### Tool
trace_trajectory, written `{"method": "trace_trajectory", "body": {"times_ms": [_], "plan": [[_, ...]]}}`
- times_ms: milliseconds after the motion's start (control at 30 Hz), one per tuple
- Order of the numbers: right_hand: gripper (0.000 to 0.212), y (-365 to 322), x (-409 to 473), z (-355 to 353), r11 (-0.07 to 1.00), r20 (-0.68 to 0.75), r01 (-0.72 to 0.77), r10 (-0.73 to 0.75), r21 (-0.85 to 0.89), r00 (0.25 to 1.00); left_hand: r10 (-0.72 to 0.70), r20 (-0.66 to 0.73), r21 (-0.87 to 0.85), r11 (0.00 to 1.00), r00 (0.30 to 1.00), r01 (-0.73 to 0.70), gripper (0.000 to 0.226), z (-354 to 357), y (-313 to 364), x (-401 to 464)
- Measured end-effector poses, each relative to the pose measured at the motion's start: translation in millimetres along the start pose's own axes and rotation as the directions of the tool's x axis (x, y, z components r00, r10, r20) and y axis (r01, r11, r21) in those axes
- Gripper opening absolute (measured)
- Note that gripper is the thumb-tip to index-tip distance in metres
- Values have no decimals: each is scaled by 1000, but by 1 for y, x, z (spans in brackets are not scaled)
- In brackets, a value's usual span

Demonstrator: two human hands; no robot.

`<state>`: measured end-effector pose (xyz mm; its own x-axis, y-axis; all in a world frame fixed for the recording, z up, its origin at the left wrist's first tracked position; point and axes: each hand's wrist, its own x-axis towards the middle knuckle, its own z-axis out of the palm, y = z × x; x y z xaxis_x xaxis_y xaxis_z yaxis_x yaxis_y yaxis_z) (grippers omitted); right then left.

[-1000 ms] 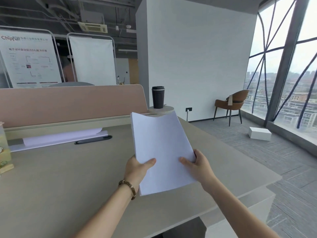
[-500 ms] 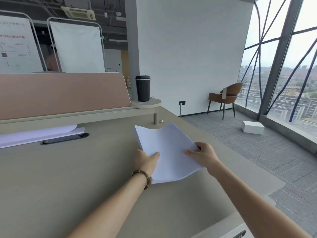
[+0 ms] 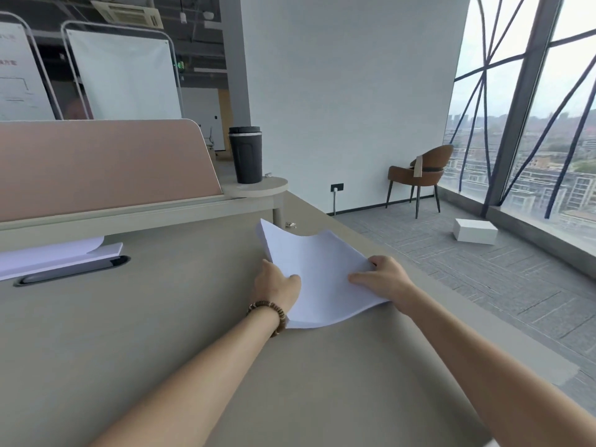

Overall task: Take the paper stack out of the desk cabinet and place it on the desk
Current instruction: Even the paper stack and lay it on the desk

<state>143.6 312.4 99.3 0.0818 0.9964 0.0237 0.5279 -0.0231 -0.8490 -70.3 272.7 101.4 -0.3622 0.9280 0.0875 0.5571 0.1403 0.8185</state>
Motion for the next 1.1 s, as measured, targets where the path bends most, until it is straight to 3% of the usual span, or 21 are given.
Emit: {"method": "trace_trajectory", "body": {"times_ms": [300,400,467,567,667,800,933,1100], "plan": [[49,12,37,-11,987,-15,37,-40,-158,999,-1,110,261,965,994,-28,74,7,1,28],[91,12,46,-13,980,-39,13,-22,-201,999,29,136,348,934,990,-75,76,11,-1,35],[100,11,51,-15,974,-51,15,-27,-225,998,60,119,411,906,991,-105,75,13,-1,39],[78,13,56,-15,942,-69,39,-66,-335,995,124,91,547,823,988,-154,72,19,-3,46],[57,15,56,-12,905,-59,90,-126,-415,990,146,72,571,805,987,-161,76,26,-11,52],[61,15,59,-9,863,-55,104,-150,-494,987,152,54,606,780,987,-153,75,31,-14,54],[65,14,68,-12,884,-28,140,-170,-446,985,158,30,618,773,987,-143,82,30,-12,54],[58,15,69,-11,844,-11,146,-177,-515,984,164,-1,667,735,986,-122,88,31,-9,53]]}}
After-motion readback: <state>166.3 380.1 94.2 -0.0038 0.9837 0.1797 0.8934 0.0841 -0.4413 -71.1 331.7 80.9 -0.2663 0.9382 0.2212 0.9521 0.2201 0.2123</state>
